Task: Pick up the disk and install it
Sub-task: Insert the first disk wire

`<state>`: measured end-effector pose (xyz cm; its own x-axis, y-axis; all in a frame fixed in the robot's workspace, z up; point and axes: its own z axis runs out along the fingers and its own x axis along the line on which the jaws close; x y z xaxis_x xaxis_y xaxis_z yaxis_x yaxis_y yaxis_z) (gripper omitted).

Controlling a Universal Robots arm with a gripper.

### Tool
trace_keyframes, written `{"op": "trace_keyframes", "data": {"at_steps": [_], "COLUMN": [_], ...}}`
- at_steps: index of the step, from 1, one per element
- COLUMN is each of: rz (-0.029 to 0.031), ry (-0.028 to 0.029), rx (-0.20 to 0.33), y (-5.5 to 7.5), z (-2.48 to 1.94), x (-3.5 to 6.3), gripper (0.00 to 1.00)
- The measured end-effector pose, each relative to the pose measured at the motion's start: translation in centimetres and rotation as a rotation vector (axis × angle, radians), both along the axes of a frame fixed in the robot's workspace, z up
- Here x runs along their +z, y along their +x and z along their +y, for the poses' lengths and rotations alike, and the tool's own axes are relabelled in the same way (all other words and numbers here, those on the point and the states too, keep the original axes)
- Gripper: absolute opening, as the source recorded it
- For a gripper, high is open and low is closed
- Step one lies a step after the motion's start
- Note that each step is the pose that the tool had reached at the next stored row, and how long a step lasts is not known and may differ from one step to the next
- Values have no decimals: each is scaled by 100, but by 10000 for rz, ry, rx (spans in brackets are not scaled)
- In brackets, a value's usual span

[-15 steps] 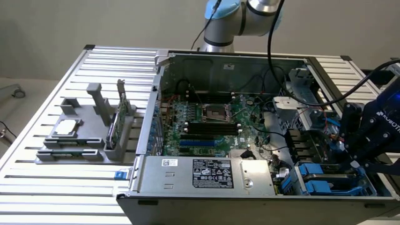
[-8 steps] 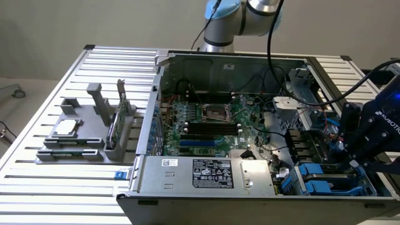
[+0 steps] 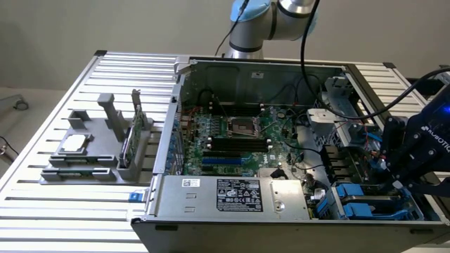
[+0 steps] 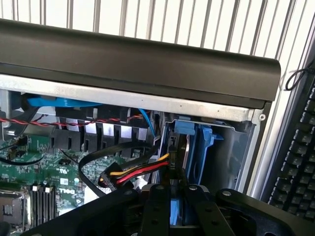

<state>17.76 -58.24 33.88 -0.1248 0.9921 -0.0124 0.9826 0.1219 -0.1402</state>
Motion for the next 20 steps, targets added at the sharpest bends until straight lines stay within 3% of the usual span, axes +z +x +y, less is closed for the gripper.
{"op": "trace_keyframes", "data": {"at_steps": [12, 20], "rz": [0, 0], "ry": [2, -1], "rx": [-64, -654], "y": [10, 10], "z": [4, 8], "x": [-14, -12], "gripper": [17, 17]}}
